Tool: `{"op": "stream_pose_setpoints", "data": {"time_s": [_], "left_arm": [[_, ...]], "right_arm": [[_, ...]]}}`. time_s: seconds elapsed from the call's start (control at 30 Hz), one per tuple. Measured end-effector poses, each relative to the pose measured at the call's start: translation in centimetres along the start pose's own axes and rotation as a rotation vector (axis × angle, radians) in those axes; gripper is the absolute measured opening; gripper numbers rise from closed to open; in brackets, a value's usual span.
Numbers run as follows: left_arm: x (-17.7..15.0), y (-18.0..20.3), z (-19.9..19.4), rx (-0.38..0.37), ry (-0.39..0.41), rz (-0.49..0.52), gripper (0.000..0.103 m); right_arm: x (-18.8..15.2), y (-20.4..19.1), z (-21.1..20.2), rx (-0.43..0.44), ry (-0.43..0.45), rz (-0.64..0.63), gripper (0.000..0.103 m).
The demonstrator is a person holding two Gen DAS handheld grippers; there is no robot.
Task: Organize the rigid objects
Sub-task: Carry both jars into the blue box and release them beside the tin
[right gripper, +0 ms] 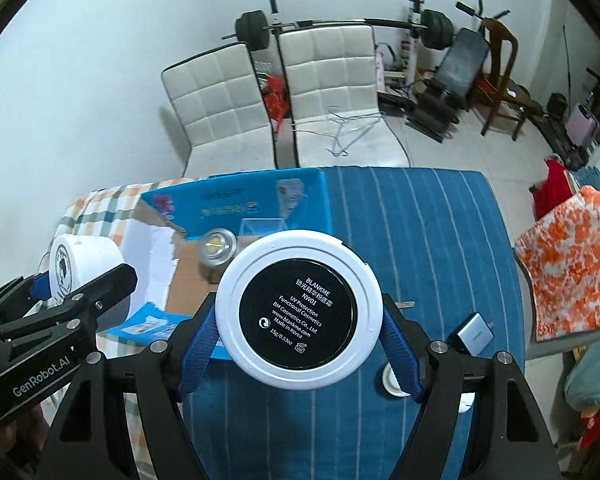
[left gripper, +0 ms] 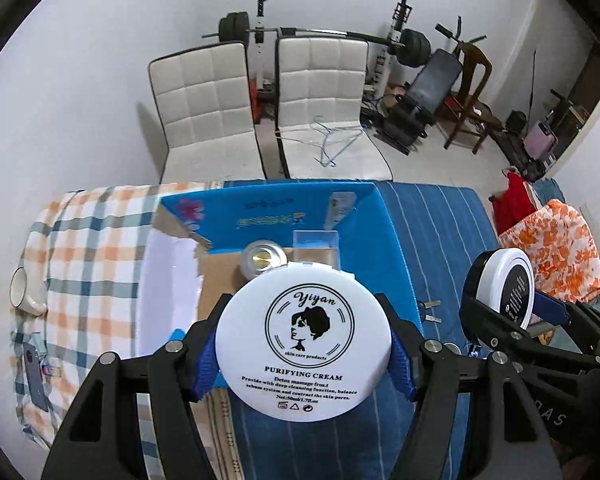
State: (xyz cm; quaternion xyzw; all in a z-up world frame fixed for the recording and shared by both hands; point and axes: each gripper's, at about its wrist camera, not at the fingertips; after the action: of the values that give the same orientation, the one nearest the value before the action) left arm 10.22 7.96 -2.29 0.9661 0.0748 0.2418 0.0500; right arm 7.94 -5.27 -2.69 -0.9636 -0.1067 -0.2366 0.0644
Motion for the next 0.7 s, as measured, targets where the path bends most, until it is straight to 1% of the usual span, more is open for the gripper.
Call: {"op": "stream_pose_setpoints", "data": {"time_s": [0.07, 0.13, 0.27, 0.37, 0.43, 0.5, 0.6, 0.7], "left_arm": [[-0.1, -0.9, -0.5, 0.0, 0.006, -0.014, 0.065], [-0.1, -1.9, -0.6, 0.005, 0.01, -0.022, 0.065], [0.2, -4.6, 0.9, 0.027, -0.013, -0.047, 0.065], [0.6, -6.6, 3.7, 0.053, -0.056, -0.057, 0.066], [1.1, -7.8, 6.5, 0.074, -0.1, -0.063, 0.066], [1.6, -9.0, 9.8, 0.112, -0.149, -0.057, 0.066], [2.3, -10.3, 14.2, 0.173, -0.209, -0.039, 0.066], [2.8, -10.4, 17.4, 0.23, -0.236, 0.012, 0.066]], "right_arm": [[0.1, -0.5, 0.4, 0.008, -0.003, -0.004, 0.078], [0.3, -0.9, 1.5, 0.039, -0.02, 0.005, 0.078], [0.4, -1.9, 5.9, 0.071, -0.082, 0.009, 0.078], [0.4, -2.9, 10.8, 0.057, -0.153, 0.004, 0.078], [0.3, -3.3, 14.0, 0.036, -0.198, -0.003, 0.078], [0.2, -3.8, 17.0, 0.018, -0.243, -0.004, 0.078], [0.1, -4.4, 20.3, -0.019, -0.295, -0.015, 0.078], [0.1, -4.9, 23.1, -0.044, -0.358, -0.007, 0.078]]}}
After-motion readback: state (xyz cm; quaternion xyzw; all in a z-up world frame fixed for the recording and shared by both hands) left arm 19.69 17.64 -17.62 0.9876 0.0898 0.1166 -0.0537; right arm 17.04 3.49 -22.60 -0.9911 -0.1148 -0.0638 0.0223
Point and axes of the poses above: each gripper's, at about its wrist camera, not at the fingertips, and z roughly the way its jaws point, y to its right, x to its top, and after that the axes turned 7 degrees about -z, right-handed
